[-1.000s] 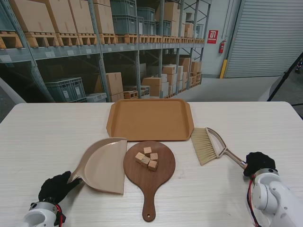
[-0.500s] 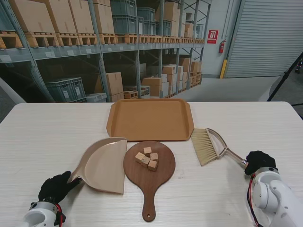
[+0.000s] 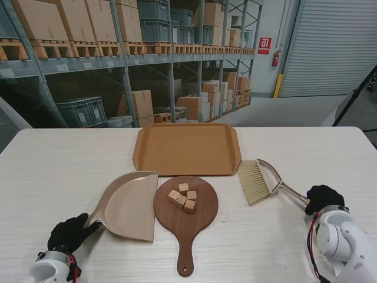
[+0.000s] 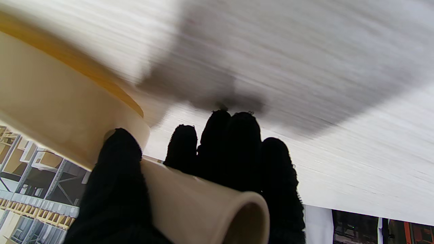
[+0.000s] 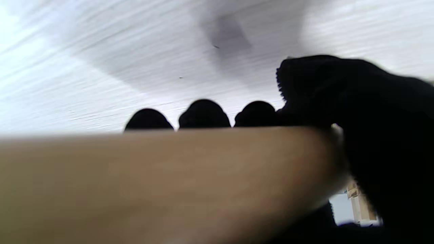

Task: Sweep wood blocks off a wooden cutting board into a dustpan and pour them into a container

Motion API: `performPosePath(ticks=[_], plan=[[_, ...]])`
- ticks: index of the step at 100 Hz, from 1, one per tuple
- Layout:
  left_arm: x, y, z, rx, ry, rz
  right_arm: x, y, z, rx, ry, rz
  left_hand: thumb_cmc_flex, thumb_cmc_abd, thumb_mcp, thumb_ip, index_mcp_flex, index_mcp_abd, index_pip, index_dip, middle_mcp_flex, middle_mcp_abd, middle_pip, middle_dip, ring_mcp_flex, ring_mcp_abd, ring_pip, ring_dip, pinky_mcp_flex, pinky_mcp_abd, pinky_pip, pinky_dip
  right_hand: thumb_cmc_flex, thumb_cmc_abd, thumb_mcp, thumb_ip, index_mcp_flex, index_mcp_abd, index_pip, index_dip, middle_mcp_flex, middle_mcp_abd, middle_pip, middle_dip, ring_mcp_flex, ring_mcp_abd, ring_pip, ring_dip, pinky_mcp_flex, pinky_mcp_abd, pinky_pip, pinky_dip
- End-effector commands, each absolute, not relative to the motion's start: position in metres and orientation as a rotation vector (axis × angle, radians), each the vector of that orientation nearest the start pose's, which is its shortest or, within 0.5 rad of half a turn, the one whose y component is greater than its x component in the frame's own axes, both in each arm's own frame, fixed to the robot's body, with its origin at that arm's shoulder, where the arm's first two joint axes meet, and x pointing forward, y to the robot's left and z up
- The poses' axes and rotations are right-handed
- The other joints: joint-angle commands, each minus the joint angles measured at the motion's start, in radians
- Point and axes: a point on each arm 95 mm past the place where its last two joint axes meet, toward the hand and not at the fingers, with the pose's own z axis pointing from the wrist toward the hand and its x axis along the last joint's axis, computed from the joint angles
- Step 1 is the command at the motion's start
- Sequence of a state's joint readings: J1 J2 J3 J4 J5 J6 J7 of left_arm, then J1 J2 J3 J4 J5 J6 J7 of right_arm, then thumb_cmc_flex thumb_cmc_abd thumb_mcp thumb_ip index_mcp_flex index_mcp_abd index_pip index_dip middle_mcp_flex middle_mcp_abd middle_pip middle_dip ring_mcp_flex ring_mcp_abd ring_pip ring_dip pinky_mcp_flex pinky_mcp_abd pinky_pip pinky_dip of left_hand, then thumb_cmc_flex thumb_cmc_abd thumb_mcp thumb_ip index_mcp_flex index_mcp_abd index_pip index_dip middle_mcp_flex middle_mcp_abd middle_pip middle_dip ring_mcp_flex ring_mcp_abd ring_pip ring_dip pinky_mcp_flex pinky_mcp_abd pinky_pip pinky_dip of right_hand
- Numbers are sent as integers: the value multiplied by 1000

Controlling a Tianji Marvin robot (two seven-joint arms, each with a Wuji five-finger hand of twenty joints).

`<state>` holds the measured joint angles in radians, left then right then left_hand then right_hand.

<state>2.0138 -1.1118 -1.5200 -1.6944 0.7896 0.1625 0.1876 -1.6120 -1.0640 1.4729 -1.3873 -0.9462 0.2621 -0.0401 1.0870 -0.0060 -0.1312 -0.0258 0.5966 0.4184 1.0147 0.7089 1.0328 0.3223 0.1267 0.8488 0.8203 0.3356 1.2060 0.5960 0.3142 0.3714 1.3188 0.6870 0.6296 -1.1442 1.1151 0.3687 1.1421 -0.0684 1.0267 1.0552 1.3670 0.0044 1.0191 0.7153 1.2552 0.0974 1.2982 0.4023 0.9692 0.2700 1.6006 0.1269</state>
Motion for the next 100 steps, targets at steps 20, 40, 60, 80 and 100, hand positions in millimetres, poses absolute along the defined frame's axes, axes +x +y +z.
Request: performPosePath(ticks=[20, 40, 60, 80, 100], plan=[[272, 116, -406, -1721, 1126, -1143, 393, -165, -365, 1586, 1015, 958, 122, 131, 101, 1, 79, -47, 32, -12, 53, -303, 1255, -67, 68, -258, -6, 4, -6, -32, 27, 27, 222, 0, 455, 149, 175, -206, 176, 19, 81, -29, 128, 37, 40, -40, 211, 83, 109, -3, 193, 65], [271, 117, -406, -1721, 1125, -1142, 392, -165, -364, 1597, 933, 984, 122, 130, 101, 1, 79, -47, 32, -13, 53, -303, 1255, -67, 67, -259, -7, 5, -6, -32, 27, 27, 228, -18, 455, 225, 181, -196, 216, 28, 82, -27, 182, 50, 36, -64, 275, 109, 140, -28, 226, 77], [271, 117, -406, -1718, 1121, -1142, 391, -164, -359, 1620, 842, 1029, 123, 130, 101, 1, 79, -47, 32, -13, 53, -303, 1255, -67, 66, -257, -7, 6, -6, -32, 27, 27, 231, -13, 455, 232, 182, -193, 226, 26, 80, -24, 193, 45, 34, -66, 275, 107, 136, -24, 224, 73], [270, 118, -405, -1715, 1118, -1142, 388, -163, -350, 1648, 739, 1090, 122, 130, 101, 1, 79, -47, 32, -13, 53, -302, 1255, -67, 67, -256, -7, 6, -6, -32, 27, 27, 237, 1, 455, 201, 181, -190, 225, 19, 80, -23, 186, 39, 37, -57, 257, 93, 122, -9, 214, 70], [270, 119, -405, -1714, 1118, -1140, 384, -163, -340, 1651, 669, 1143, 122, 130, 101, 1, 79, -47, 32, -13, 53, -301, 1254, -67, 66, -257, -8, 7, -6, -32, 27, 27, 240, 8, 455, 192, 181, -187, 225, 18, 80, -18, 182, 40, 37, -51, 250, 86, 114, -3, 211, 70]])
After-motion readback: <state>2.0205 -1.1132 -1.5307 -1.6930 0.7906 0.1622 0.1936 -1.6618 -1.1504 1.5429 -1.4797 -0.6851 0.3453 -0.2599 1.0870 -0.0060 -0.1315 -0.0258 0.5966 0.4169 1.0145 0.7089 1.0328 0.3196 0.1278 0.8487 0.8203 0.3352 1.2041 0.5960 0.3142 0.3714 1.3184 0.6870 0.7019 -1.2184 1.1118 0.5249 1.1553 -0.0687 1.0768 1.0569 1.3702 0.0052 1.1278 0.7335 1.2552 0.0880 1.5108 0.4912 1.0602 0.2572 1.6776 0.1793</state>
